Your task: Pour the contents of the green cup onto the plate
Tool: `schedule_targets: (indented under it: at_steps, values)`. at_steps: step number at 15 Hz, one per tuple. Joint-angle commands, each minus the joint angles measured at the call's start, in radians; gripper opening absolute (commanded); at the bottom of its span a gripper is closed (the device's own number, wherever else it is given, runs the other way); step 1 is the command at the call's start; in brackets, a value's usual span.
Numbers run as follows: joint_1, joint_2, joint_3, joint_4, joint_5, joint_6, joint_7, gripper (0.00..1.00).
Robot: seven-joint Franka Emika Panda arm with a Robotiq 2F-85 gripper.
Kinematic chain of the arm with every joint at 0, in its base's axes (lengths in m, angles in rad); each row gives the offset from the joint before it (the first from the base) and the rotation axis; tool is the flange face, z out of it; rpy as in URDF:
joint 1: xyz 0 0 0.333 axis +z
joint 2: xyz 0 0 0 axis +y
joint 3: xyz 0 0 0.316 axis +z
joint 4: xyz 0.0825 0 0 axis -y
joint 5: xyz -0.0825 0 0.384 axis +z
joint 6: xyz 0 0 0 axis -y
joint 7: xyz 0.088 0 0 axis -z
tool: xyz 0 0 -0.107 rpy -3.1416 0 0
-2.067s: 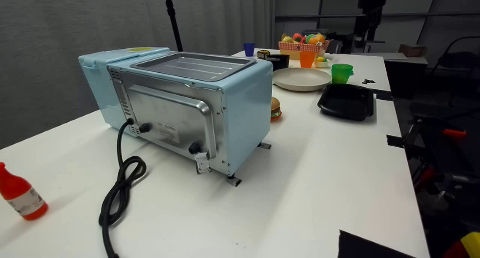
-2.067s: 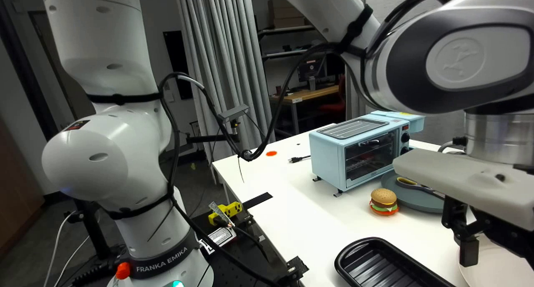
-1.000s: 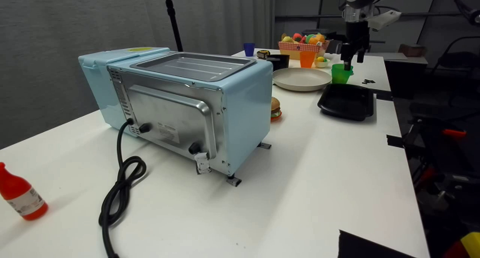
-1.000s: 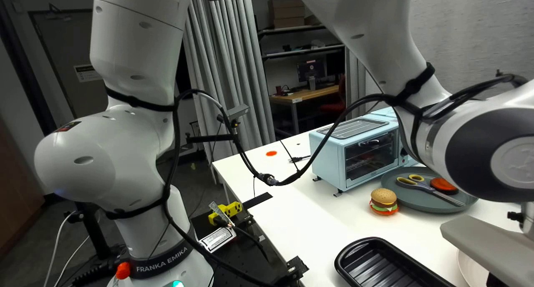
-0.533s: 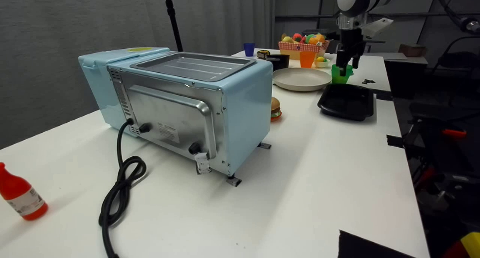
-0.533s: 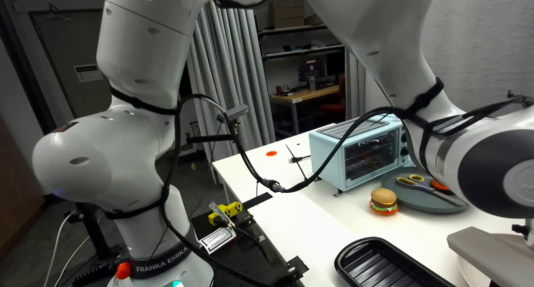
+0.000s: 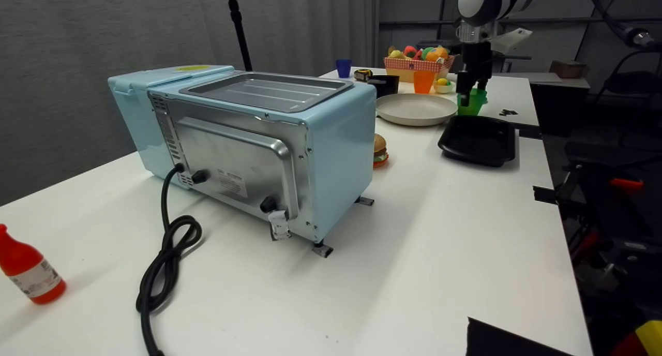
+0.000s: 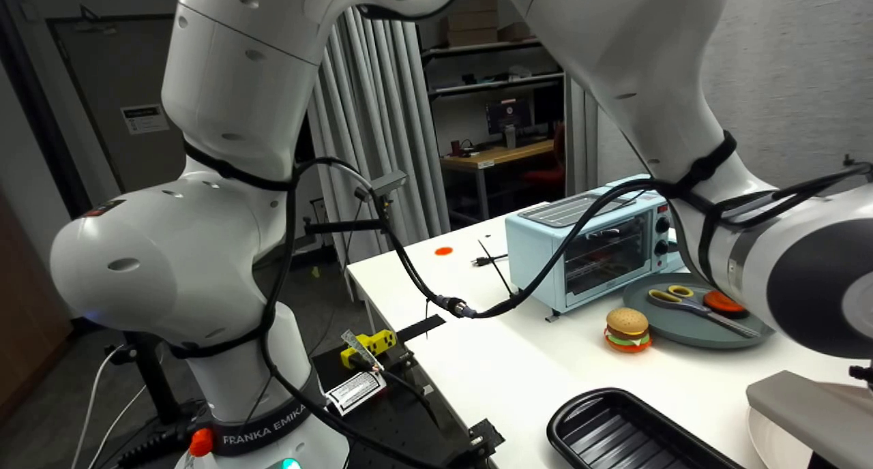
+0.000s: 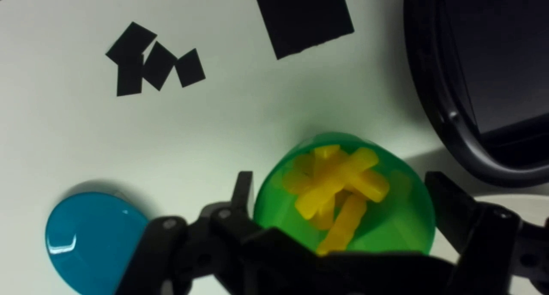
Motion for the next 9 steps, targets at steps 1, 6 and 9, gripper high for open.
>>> schedule_targets:
  at_steps: [1, 6, 9]
  values:
    - [-0.034, 0.03, 0.024, 0.056, 0.027, -0.022, -0.045, 0.75]
    - [-0.036, 0.037, 0.013, 0.073, 0.017, -0.029, -0.037, 0.54]
    - [-0.035, 0.023, 0.006, 0.093, 0.013, -0.056, -0.028, 0.53]
